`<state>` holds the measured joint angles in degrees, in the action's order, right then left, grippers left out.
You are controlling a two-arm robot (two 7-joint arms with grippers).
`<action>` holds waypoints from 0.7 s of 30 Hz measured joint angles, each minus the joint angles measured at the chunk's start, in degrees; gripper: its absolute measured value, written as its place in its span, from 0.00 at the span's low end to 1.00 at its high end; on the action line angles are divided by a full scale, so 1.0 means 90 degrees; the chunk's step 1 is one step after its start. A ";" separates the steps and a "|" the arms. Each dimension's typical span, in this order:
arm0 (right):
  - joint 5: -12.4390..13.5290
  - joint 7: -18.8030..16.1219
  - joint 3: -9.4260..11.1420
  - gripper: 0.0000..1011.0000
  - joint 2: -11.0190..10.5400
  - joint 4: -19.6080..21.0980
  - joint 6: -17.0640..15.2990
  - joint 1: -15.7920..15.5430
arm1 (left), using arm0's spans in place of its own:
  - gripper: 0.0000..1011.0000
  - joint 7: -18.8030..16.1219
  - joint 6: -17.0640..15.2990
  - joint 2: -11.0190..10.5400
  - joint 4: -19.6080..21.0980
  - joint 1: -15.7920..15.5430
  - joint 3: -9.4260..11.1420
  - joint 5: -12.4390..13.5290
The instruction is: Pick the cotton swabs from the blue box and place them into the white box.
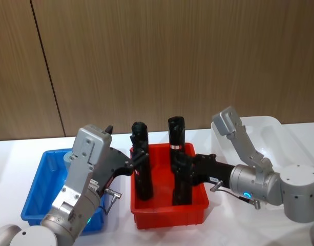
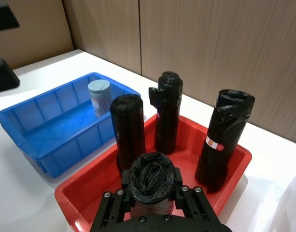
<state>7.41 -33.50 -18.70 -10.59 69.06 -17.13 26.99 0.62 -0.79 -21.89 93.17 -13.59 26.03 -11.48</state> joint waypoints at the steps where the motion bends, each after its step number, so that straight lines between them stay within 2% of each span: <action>1: 0.0002 0.0003 0.0000 0.46 -0.0005 0.0023 0.0000 -0.0003 | 0.99 0.0000 0.0000 0.0000 0.0000 0.0000 0.0000 0.0000; 11: 0.0050 0.0079 0.0059 0.41 -0.0117 0.0414 -0.0010 -0.0080 | 0.99 0.0000 0.0000 0.0000 0.0000 0.0000 0.0000 0.0000; 21: 0.0143 0.0204 0.0242 0.37 -0.0325 0.0937 -0.0067 -0.0155 | 0.99 0.0000 0.0000 0.0000 0.0000 0.0000 0.0000 0.0000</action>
<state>8.69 -31.67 -16.52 -13.52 77.49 -17.74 25.60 0.62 -0.79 -21.89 93.17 -13.59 26.03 -11.48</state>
